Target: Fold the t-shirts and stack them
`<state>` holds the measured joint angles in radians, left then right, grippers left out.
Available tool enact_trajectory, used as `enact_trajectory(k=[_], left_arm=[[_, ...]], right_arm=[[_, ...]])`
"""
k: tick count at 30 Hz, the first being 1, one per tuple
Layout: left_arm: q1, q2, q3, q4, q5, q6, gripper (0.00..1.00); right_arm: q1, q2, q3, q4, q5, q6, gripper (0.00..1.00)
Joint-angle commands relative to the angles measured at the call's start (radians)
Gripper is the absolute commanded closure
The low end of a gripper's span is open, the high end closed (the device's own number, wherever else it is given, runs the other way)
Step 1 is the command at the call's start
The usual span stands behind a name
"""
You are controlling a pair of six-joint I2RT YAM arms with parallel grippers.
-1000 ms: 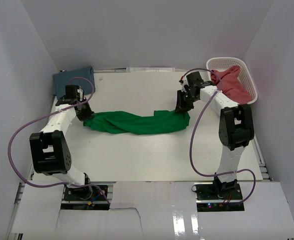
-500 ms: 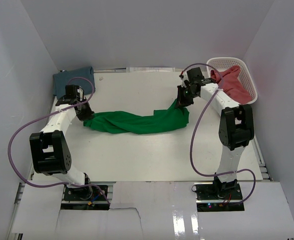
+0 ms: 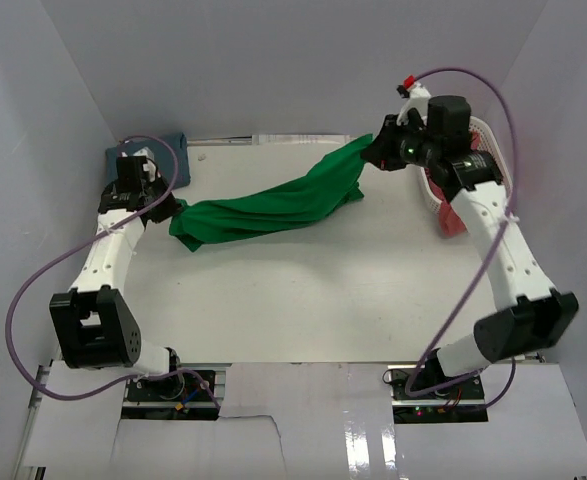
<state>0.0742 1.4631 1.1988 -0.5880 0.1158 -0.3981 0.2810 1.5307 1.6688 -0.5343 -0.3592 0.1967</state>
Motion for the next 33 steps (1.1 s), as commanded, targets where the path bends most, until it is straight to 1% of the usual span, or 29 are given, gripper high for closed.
enact_trajectory(k=[1,3,6,10,11,13,14,15,18,19,20,24,28,30,33], left_arm=[[-0.005,-0.174,0.082,0.059,0.009,-0.01,1.0],[-0.005,-0.21,0.107,0.054,0.005,-0.008,1.0],[-0.005,-0.285,0.097,0.062,-0.002,-0.024,1.0],[-0.005,-0.407,0.039,0.096,0.01,-0.033,1.0],[-0.005,-0.437,0.029,0.1,0.018,-0.034,1.0],[-0.005,-0.533,-0.013,0.126,0.05,-0.033,1.0],[-0.005,-0.572,-0.031,0.146,0.062,-0.034,1.0],[-0.005,-0.655,-0.075,0.158,0.07,-0.041,0.98],[-0.005,-0.786,-0.136,0.178,0.061,-0.068,0.95],[-0.005,-0.857,-0.162,0.174,0.059,-0.068,0.95],[-0.007,-0.871,-0.156,0.128,0.058,-0.064,1.0],[-0.01,-0.917,-0.16,0.09,0.058,-0.062,1.0],[-0.01,-0.939,-0.15,0.09,0.054,-0.076,1.0],[-0.01,-0.934,-0.116,0.086,0.054,-0.074,1.0],[-0.01,-0.916,-0.07,0.083,0.059,-0.071,1.0]], right_arm=[[-0.006,-0.191,-0.067,0.118,0.028,-0.025,0.92],[-0.006,-0.259,-0.055,0.105,0.06,-0.034,0.92],[-0.006,-0.297,-0.003,0.047,0.04,-0.04,0.92],[-0.006,-0.397,-0.027,0.049,-0.035,-0.026,0.92],[-0.006,-0.462,-0.043,0.062,-0.058,-0.025,0.92],[-0.006,-0.533,-0.09,0.094,-0.07,-0.022,0.92],[-0.006,-0.61,-0.102,0.105,-0.084,-0.022,0.92],[-0.006,-0.648,-0.121,0.118,-0.089,-0.022,0.92],[-0.006,-0.777,-0.095,0.106,-0.104,-0.008,0.92],[-0.006,-0.805,-0.08,0.097,-0.101,-0.002,0.92],[-0.006,-0.858,-0.064,0.089,-0.086,0.003,0.92],[-0.006,-0.949,0.038,0.039,0.002,0.017,0.92],[-0.006,-0.955,0.204,-0.03,0.058,0.012,0.92],[-0.008,-0.942,0.235,-0.056,0.062,0.007,0.92],[-0.008,-0.948,0.209,-0.033,0.069,0.018,0.92]])
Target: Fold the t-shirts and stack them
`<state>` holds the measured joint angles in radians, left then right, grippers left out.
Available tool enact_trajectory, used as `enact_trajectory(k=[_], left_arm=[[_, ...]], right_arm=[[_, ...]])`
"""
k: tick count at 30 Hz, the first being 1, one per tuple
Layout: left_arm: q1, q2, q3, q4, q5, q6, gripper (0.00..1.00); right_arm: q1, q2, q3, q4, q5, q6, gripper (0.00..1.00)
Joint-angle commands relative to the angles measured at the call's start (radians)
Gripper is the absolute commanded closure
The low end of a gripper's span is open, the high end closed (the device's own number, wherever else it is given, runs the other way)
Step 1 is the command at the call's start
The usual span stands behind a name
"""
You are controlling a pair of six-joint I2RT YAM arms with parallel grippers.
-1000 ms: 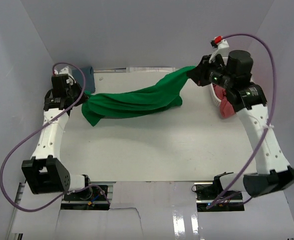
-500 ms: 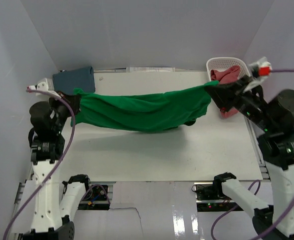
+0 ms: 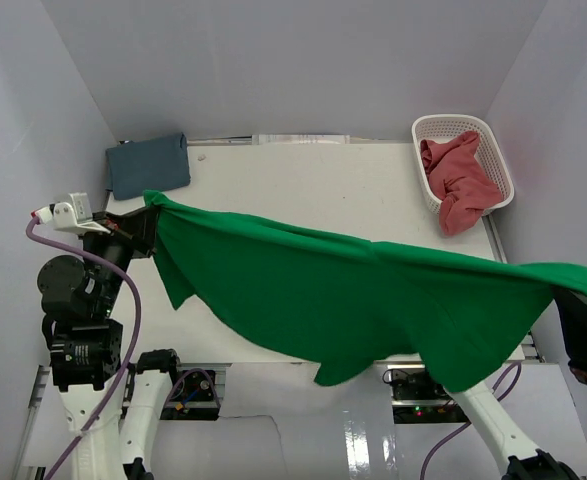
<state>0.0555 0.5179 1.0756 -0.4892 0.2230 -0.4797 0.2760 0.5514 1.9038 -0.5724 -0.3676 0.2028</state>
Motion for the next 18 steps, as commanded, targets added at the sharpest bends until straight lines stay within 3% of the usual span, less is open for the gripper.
enact_trajectory(k=[1,5,12,18], left_arm=[[0.009,0.033,0.06,-0.014,-0.048,0.01,1.0],[0.009,0.041,0.006,0.02,-0.074,0.007,0.97],[0.009,0.135,-0.279,0.046,-0.079,-0.083,0.98],[0.009,0.499,-0.355,0.073,-0.088,-0.088,1.0]], right_arm=[[-0.003,0.028,-0.047,0.018,0.078,0.018,0.92],[-0.001,0.07,-0.176,0.043,0.108,0.044,0.92],[-0.003,0.188,-0.594,0.104,0.108,0.161,0.92],[-0.003,0.376,-0.785,0.166,0.088,0.204,0.92]])
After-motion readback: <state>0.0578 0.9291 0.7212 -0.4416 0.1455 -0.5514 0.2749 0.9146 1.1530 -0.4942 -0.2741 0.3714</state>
